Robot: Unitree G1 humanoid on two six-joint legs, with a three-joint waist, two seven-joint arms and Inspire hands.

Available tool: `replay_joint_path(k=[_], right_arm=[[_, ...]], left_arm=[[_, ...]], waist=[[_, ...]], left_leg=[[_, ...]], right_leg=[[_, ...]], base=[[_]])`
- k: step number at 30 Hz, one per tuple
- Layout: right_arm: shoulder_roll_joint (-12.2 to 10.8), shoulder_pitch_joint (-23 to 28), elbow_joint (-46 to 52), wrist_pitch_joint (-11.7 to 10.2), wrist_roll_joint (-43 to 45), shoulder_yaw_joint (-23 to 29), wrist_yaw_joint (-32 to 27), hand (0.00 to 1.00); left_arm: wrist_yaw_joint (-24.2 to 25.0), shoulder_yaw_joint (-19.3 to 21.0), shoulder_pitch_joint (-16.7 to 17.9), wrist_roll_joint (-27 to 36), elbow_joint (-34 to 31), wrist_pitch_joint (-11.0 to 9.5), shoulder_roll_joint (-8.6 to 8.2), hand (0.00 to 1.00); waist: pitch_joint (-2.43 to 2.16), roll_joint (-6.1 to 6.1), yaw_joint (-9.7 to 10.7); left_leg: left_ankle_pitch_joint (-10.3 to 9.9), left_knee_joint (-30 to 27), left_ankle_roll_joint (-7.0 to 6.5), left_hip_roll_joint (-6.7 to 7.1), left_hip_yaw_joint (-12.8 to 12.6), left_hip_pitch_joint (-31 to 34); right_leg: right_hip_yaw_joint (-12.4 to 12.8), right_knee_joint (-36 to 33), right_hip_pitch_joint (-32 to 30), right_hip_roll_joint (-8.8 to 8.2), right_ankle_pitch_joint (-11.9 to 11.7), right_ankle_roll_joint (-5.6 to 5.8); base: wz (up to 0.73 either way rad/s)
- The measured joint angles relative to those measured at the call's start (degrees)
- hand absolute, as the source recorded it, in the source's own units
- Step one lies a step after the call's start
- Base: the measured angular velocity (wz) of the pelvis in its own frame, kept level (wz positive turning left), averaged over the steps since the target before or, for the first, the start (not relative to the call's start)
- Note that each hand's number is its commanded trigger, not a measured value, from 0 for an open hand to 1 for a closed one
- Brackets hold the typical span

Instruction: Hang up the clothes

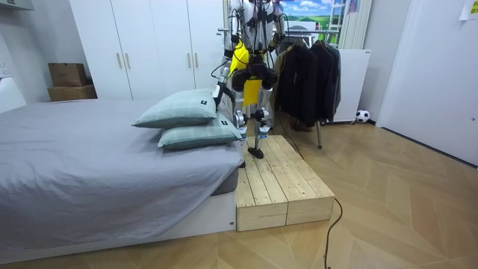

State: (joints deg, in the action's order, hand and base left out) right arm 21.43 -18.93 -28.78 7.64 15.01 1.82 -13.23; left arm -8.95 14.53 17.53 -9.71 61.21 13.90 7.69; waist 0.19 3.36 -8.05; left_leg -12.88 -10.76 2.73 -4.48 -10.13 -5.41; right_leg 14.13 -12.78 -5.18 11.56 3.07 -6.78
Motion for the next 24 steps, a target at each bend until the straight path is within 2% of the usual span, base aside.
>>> replay_joint_path(k=[8,11,12,14,17,19,20,22,23,24], right_arm=[[0.05,-0.04,-1.69,0.03,-2.23,0.00,-0.44,1.00],[0.14,-0.05,-1.84,-0.02,-2.20,0.00,-0.84,1.00],[0.15,-0.07,-2.55,-0.16,-2.24,0.01,-1.55,1.00],[0.14,-0.17,-3.99,-0.29,-2.20,0.01,-2.18,1.00],[0.09,-1.14,-6.07,-0.30,-2.56,-0.04,-2.95,1.00],[0.10,-1.80,-7.19,-0.30,-4.19,-0.05,-3.52,1.00],[0.11,-1.80,-7.19,-0.31,-4.08,-0.05,-3.66,1.00],[0.10,-1.80,-7.20,-0.52,-3.88,0.00,-5.07,1.00],[0.10,-1.79,-7.21,-0.67,-3.77,0.01,-5.40,1.00],[0.10,-1.79,-7.21,-0.85,-3.45,0.10,-6.19,1.00]], left_arm=[[0.00,-0.04,0.77,0.02,-1.17,0.00,-0.27,0.00],[0.00,0.06,1.07,-0.07,-2.70,0.42,-0.26,0.00],[-0.01,0.50,1.04,-0.17,-4.04,1.08,-0.26,0.00],[-0.16,1.21,0.95,-1.27,-6.48,1.27,-0.25,0.00],[-0.89,0.66,0.99,-1.16,-15.33,2.42,-0.32,0.00],[-3.35,-1.34,0.55,-1.11,-24.26,2.15,-0.31,0.00],[-3.96,-1.40,0.38,-1.09,-26.61,1.97,-0.30,0.00],[-6.12,-3.29,-0.52,-1.01,-36.87,-0.68,-0.25,0.00],[-6.56,-3.67,-1.01,-1.03,-39.25,-1.81,-0.22,0.00],[-7.36,-4.33,-2.79,-1.01,-42.88,-4.40,-0.02,0.00]], waist=[[-0.01,0.09,0.06],[-0.01,0.13,0.15],[0.01,0.14,0.41],[0.08,0.38,0.66],[0.27,0.57,1.15],[0.65,1.05,1.73],[0.76,1.15,1.90],[1.01,1.18,2.97],[1.06,1.12,3.33],[1.12,1.03,3.50]], left_leg=[[0.02,-0.11,0.02,0.14,0.00,0.15],[0.02,-0.13,0.02,0.14,0.25,-0.05],[0.03,-0.19,0.04,0.16,0.90,-0.20],[0.10,-0.24,0.12,0.19,1.51,-0.20],[0.16,-0.81,0.18,0.24,2.12,0.58],[0.41,-0.87,0.22,0.35,2.32,0.61],[0.42,-0.87,0.24,0.34,2.32,0.63],[0.44,-0.88,0.22,0.40,2.51,0.52],[0.46,-0.84,0.18,0.43,2.55,0.43],[0.58,-0.57,-0.01,0.49,2.19,0.24]], right_leg=[[1.03,-0.03,-0.01,0.21,0.17,0.34],[0.64,-0.13,0.11,0.13,0.13,0.27],[-0.22,0.06,0.10,-0.11,-0.03,0.00],[-0.32,0.15,0.41,-0.13,0.35,0.22],[-0.45,0.18,0.55,-0.24,0.26,0.20],[-0.53,0.14,0.49,-0.32,0.09,0.18],[-0.53,0.18,0.48,-0.32,0.04,0.17],[-0.35,0.70,0.90,-0.39,-0.23,0.33],[-0.34,0.95,1.06,-0.44,-0.37,0.39],[-0.08,1.03,1.04,-0.45,-0.53,0.46]], base=[[0.00],[0.06],[0.22],[0.19],[0.07],[0.02],[-0.05],[-0.02],[-0.06],[-0.13]])
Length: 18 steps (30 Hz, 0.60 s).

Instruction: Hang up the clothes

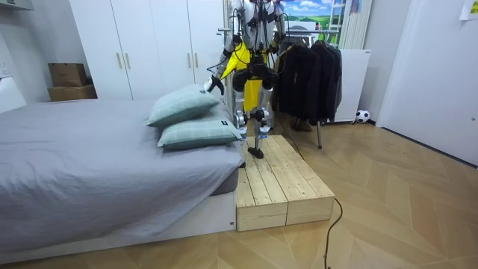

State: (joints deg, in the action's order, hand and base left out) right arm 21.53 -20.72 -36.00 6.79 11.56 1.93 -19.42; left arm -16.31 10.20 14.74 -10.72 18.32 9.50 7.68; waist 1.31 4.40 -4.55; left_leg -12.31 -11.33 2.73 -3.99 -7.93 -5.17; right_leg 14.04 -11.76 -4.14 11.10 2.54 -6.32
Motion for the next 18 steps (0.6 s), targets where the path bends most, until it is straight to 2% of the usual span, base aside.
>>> replay_joint_path(k=[1,2,4,6,10,13,18], right_arm=[[0.00,0.00,0.01,-0.31,-0.10,-0.06,-0.95,1.00],[0.00,0.00,0.01,-0.57,-0.11,-0.06,-1.24,1.00],[0.02,0.00,0.19,-1.33,-0.02,-0.06,-2.08,1.00],[0.02,0.00,0.25,-1.58,-0.21,-0.10,-3.14,1.00],[0.01,0.01,1.33,-1.83,0.39,-0.21,-4.52,1.00],[0.00,0.01,1.41,-2.08,2.42,-0.27,-5.69,1.00],[-0.40,0.07,1.37,-2.21,4.23,-0.78,-6.11,1.00]], left_arm=[[-1.09,-1.32,-2.18,0.56,-2.82,-2.11,0.59,0.00],[-1.42,-1.94,-3.13,1.54,-4.28,-3.12,0.88,0.00],[-1.84,-3.89,-5.12,4.00,-12.94,-4.06,0.79,0.00],[-1.72,-6.07,-5.93,4.75,-17.38,-5.78,0.75,0.00],[-0.96,-8.96,-6.49,6.44,-25.99,-5.91,0.75,0.00],[-0.50,-9.25,-6.84,6.77,-30.32,-6.09,0.79,0.00],[-0.07,-9.36,-7.39,6.80,-32.95,-6.19,0.71,0.00]], waist=[[0.02,-0.03,-0.04],[0.01,-0.05,-0.06],[-0.07,0.03,0.65],[-0.13,-0.01,0.83],[-0.21,-0.06,1.05],[-0.43,-0.22,1.07],[-0.59,-0.57,1.12]], left_leg=[[0.04,0.31,-0.06,0.04,-0.80,-0.21],[0.07,0.55,-0.10,0.05,-1.24,-0.40],[0.06,0.89,-0.13,0.07,-1.60,-0.48],[0.06,1.14,-0.13,0.10,-2.17,-0.54],[0.05,1.16,-0.14,0.06,-1.13,-0.53],[0.05,1.20,-0.13,-0.09,-0.46,-0.63],[0.07,1.76,-0.10,-0.32,0.38,-2.05]], right_leg=[[0.16,-0.09,-0.11,-0.02,-0.02,0.07],[0.23,-0.08,-0.14,-0.04,-0.04,0.10],[0.05,-0.07,-0.45,-0.07,-0.14,0.04],[0.12,-0.13,-0.75,-0.05,-0.36,-0.38],[-0.21,-0.92,-0.85,0.01,0.08,-0.98],[-0.60,-0.91,-0.58,0.05,0.39,-1.32],[-0.72,-0.89,0.75,0.26,0.99,-1.83]], base=[[-0.21],[-0.25],[-0.16],[-0.10],[0.03],[0.12],[0.05]])
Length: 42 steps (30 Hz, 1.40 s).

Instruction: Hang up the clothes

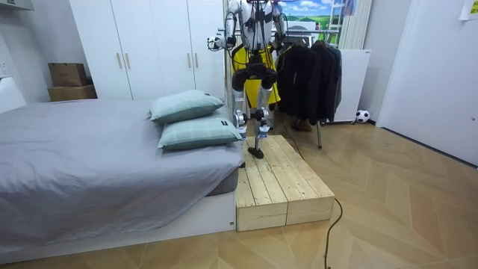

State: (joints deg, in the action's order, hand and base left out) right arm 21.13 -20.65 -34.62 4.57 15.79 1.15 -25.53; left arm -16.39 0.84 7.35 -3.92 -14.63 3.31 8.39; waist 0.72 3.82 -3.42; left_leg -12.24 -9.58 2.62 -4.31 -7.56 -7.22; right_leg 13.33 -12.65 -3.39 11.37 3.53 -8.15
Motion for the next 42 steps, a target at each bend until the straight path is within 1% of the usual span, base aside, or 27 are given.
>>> replay_joint_path(k=[2,4,9,12,15,17,20,22,24,26,28,31,34,37,42], right_arm=[[0.00,0.10,-0.01,0.00,0.20,0.00,0.00,1.00],[0.00,0.11,-0.01,0.00,0.29,0.01,-0.02,1.00],[0.01,0.38,0.00,-0.01,1.40,0.02,-0.11,1.00],[0.01,0.39,0.01,-0.27,2.34,0.03,-0.11,1.00],[0.01,0.39,0.19,-0.92,2.52,0.11,-0.40,1.00],[0.09,0.74,1.15,-0.92,2.53,0.14,-1.26,1.00],[0.41,1.12,2.03,-1.36,2.54,0.14,-2.02,1.00],[1.14,1.59,1.93,-1.37,2.21,0.14,-2.04,1.00],[1.28,1.82,1.60,-1.38,1.94,0.22,-2.04,1.00],[1.29,2.15,1.60,-1.39,1.88,0.29,-2.05,1.00],[1.29,2.18,1.60,-1.39,0.30,0.42,-2.04,1.00],[1.30,2.41,1.60,-1.39,-2.45,0.85,-1.99,1.00],[1.31,3.38,1.57,-1.39,-5.09,1.01,-1.49,1.00],[1.31,5.21,1.57,-1.39,-6.93,1.02,-0.12,1.00],[1.65,5.63,-0.92,-1.39,-11.06,1.02,1.38,1.00]], left_arm=[[0.53,0.00,-0.03,0.05,-0.37,-0.01,0.00,0.00],[0.80,0.00,-0.06,1.80,-0.81,-0.03,0.01,0.00],[1.47,0.32,-0.05,3.95,-0.90,-0.14,0.04,0.00],[1.99,0.40,-0.06,4.55,-0.90,-0.62,0.04,0.00],[1.97,1.47,-0.06,4.57,-0.90,-1.35,0.05,0.00],[1.67,2.35,0.02,4.54,-0.90,-1.53,0.17,0.00],[0.13,3.80,0.42,4.53,-0.29,-2.06,0.17,0.00],[-0.90,4.23,0.52,4.51,2.06,-2.75,0.06,0.00],[-0.99,5.23,1.10,4.50,4.97,-3.44,0.05,0.00],[-1.64,6.53,1.69,4.53,7.62,-3.43,0.01,0.00],[-2.74,8.07,2.41,6.17,10.34,-3.42,-0.22,0.00],[-3.52,9.13,3.54,8.13,11.53,-3.42,-0.23,0.00],[-4.72,9.28,4.12,8.59,11.62,-3.43,-0.22,0.00],[-4.71,9.30,4.19,8.73,11.62,-3.43,-0.21,0.00],[-4.56,9.50,4.18,8.81,11.69,-3.43,-0.23,0.00]], waist=[[-0.11,-0.17,0.01],[-0.21,-0.33,0.06],[-0.22,-0.32,0.00],[-0.22,-0.30,0.01],[-0.23,-0.31,-0.05],[-0.23,-0.32,-0.19],[-0.22,-0.35,-0.53],[-0.24,-0.47,-1.67],[-0.21,-0.50,-1.80],[-0.21,-0.48,-1.89],[-0.20,-0.57,-1.95],[-0.20,-0.58,-1.79],[-0.21,-0.58,-1.84],[-0.21,-0.58,-1.95],[-0.21,-0.57,-2.54]], left_leg=[[0.00,-0.01,0.00,0.00,0.00,-0.26],[0.00,-0.02,0.00,0.00,0.03,-0.38],[0.00,-0.02,0.00,0.01,0.05,-0.44],[0.00,-0.02,0.00,0.01,0.05,-0.42],[0.00,-0.02,0.00,0.00,-0.05,-0.44],[0.00,-0.03,0.00,-0.02,0.00,-0.45],[0.00,0.01,0.00,-0.03,-0.01,-0.96],[0.00,0.09,0.00,-0.03,0.02,-2.00],[0.00,0.09,0.00,-0.01,0.06,-2.74],[-0.01,0.10,0.00,0.03,0.10,-3.00],[-0.01,0.18,0.00,0.05,-0.15,-2.87],[-0.01,0.18,0.00,0.00,-0.24,-2.90],[-0.01,0.17,0.01,-0.02,-0.26,-2.98],[-0.01,0.17,0.00,-0.05,-0.26,-3.09],[-0.01,0.17,0.01,-0.05,-0.24,-3.11]], right_leg=[[0.05,-0.10,0.25,0.02,0.19,-0.08],[0.29,-0.12,0.32,0.08,0.20,-0.08],[0.46,-0.16,0.30,0.14,0.21,-0.07],[0.52,-0.10,0.29,0.15,0.24,-0.02],[0.52,-0.09,0.30,0.15,0.25,-0.03],[0.48,-0.06,0.37,0.15,0.26,-0.06],[0.51,-0.01,0.88,0.16,0.31,-0.14],[0.81,0.00,1.74,0.25,0.46,-0.22],[0.78,0.00,2.33,0.25,0.70,-0.29],[0.87,0.00,2.37,0.28,1.05,-0.24],[1.03,-0.18,2.35,0.30,1.09,-0.25],[0.74,-0.16,2.11,0.32,1.07,-0.30],[0.58,-0.11,2.19,0.32,1.17,-0.41],[0.50,-0.38,2.39,0.30,1.28,-0.55],[0.60,-1.19,2.32,0.39,1.64,-0.74]], base=[[0.00],[-0.05],[-0.02],[0.00],[0.00],[0.00],[-0.01],[-0.06],[0.00],[0.00],[0.00],[0.01],[0.01],[0.01],[-0.03]])
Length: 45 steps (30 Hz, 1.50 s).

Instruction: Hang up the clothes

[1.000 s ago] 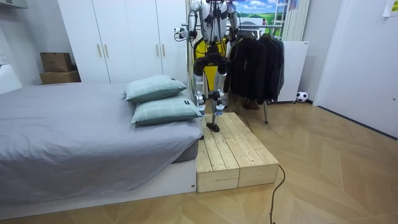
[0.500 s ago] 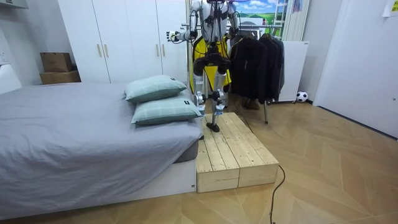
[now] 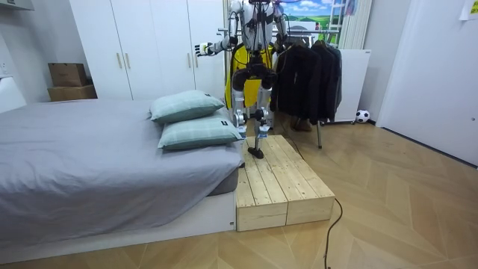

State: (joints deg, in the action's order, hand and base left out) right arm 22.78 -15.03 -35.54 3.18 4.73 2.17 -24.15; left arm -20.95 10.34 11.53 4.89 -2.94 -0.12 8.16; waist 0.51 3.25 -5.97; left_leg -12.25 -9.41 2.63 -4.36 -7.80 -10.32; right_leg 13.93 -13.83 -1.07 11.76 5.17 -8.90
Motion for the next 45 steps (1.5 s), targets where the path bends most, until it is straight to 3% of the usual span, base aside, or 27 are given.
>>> replay_joint_path(k=[8,10,14,22,29,31,38,40,44,45], right_arm=[[1.22,-0.06,-1.43,0.02,-6.04,0.09,1.91,1.00],[1.21,-0.22,-3.69,0.01,-6.42,0.05,2.66,1.00],[1.32,-0.21,-5.70,0.65,-6.63,0.11,3.82,1.00],[6.15,-0.29,-6.79,0.63,-7.05,0.16,8.93,1.00],[7.36,-0.51,-7.46,0.63,-6.38,1.14,13.35,1.00],[7.36,-0.67,-8.52,0.64,-6.31,1.09,14.37,1.00],[8.06,-1.30,-10.75,0.75,-4.56,0.65,19.35,1.00],[8.37,-3.00,-11.58,2.18,-4.08,0.63,21.27,1.00],[9.55,-6.57,-11.87,3.40,-4.02,0.54,22.49,1.00],[9.64,-8.01,-12.93,3.39,-3.65,0.54,22.51,1.00]], left_arm=[[-0.12,0.47,0.07,0.14,1.46,0.00,-0.02,0.00],[-1.12,0.23,0.29,0.17,4.10,-0.30,0.10,0.00],[-3.31,0.49,2.40,0.18,7.35,-0.30,0.07,0.00],[-3.82,3.21,4.18,0.85,24.91,-1.52,0.63,0.00],[-6.18,5.30,7.73,0.66,30.34,-1.49,1.31,0.00],[-6.69,5.33,7.93,0.66,31.37,-1.49,2.17,0.00],[-5.75,5.27,8.00,-1.71,39.05,-1.57,2.38,0.00],[-4.33,5.26,8.09,-3.10,43.59,-2.54,2.40,0.00],[-2.11,5.28,8.72,-5.27,47.21,-3.45,2.64,0.00],[-1.60,5.28,8.74,-6.80,49.24,-4.16,3.04,0.00]], waist=[[0.01,0.01,-0.80],[0.05,-0.12,-0.80],[0.07,-0.12,-0.77],[0.25,-0.54,-2.25],[0.57,0.23,-2.47],[0.49,0.79,-2.58],[0.31,1.20,-3.46],[0.31,1.34,-3.70],[-0.03,1.26,-3.91],[-0.30,1.20,-3.94]], left_leg=[[0.00,0.00,0.00,-0.02,0.89,-0.04],[-0.01,0.00,0.01,0.04,2.27,-0.55],[-0.02,0.10,0.02,0.06,2.72,-0.31],[-0.01,0.25,0.02,0.05,3.28,-0.35],[-0.02,0.24,0.02,0.19,3.19,-0.05],[-0.02,0.24,0.02,0.13,3.08,0.15],[-0.04,0.27,0.01,0.11,3.50,-0.33],[-0.08,0.34,-0.03,0.44,6.49,0.02],[-0.07,0.10,-0.03,0.87,6.86,0.19],[-0.08,0.17,-0.03,0.91,6.73,-0.13]], right_leg=[[0.29,0.00,0.15,0.11,0.12,-0.10],[0.34,0.30,0.88,0.09,0.12,-0.12],[0.31,0.26,0.46,0.10,0.18,-0.15],[0.47,0.00,0.54,0.19,0.46,-0.40],[0.27,-1.04,-0.26,0.24,1.11,-0.43],[0.00,-1.07,-0.43,0.24,1.14,-0.48],[0.04,-0.95,0.21,0.22,1.17,-0.61],[0.60,-1.18,0.19,0.20,1.29,-0.53],[1.59,-1.76,-0.29,0.21,1.44,-0.29],[1.79,-1.77,-0.03,0.21,1.44,-0.28]], base=[[-0.01],[0.00],[0.00],[0.00],[0.02],[0.05],[-0.01],[-0.09],[-0.14],[-0.11]])
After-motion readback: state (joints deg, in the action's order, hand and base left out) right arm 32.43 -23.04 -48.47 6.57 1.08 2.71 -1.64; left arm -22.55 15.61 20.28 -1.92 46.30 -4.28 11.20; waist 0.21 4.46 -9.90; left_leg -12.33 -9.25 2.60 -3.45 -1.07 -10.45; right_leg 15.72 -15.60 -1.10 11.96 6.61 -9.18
